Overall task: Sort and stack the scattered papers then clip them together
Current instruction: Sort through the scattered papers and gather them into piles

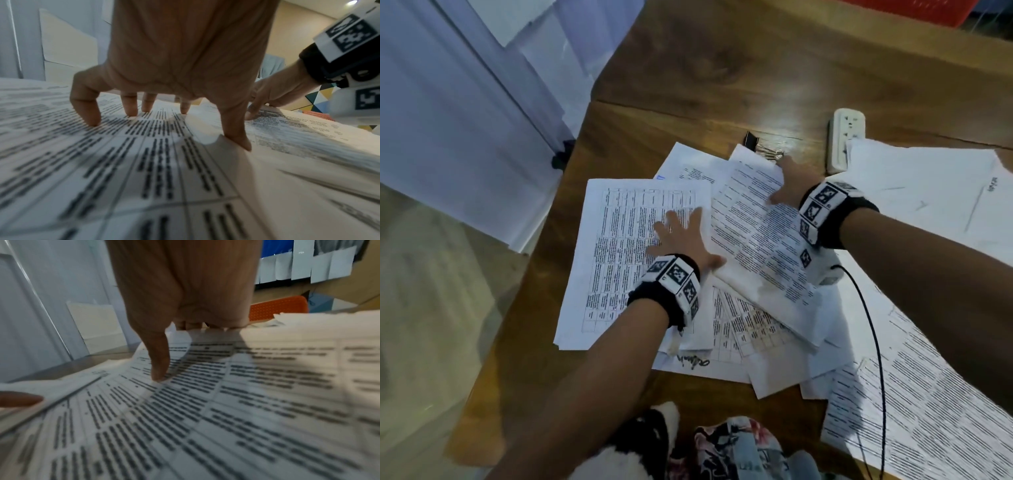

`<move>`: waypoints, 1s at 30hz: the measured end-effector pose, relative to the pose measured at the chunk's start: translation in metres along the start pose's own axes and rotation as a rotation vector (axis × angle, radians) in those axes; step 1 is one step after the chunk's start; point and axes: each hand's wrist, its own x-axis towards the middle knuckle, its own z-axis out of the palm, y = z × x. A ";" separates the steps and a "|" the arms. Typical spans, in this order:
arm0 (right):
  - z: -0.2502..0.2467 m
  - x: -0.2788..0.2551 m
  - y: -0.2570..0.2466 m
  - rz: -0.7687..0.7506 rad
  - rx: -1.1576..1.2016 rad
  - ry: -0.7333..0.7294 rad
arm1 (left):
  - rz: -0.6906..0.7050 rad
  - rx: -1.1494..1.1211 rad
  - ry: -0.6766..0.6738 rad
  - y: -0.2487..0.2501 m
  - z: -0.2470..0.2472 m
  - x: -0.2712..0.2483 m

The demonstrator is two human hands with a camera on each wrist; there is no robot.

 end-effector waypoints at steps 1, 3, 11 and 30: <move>0.000 0.000 -0.003 -0.007 0.008 -0.003 | 0.004 0.006 -0.005 0.000 0.001 0.000; 0.000 0.000 -0.010 -0.038 0.006 0.026 | 0.021 0.037 -0.019 0.000 0.003 0.000; -0.005 -0.020 -0.011 -0.082 0.017 0.338 | 0.119 0.191 0.011 -0.009 0.016 -0.006; -0.074 -0.149 0.055 -0.499 1.172 0.874 | 0.589 -1.447 0.264 0.047 -0.068 -0.039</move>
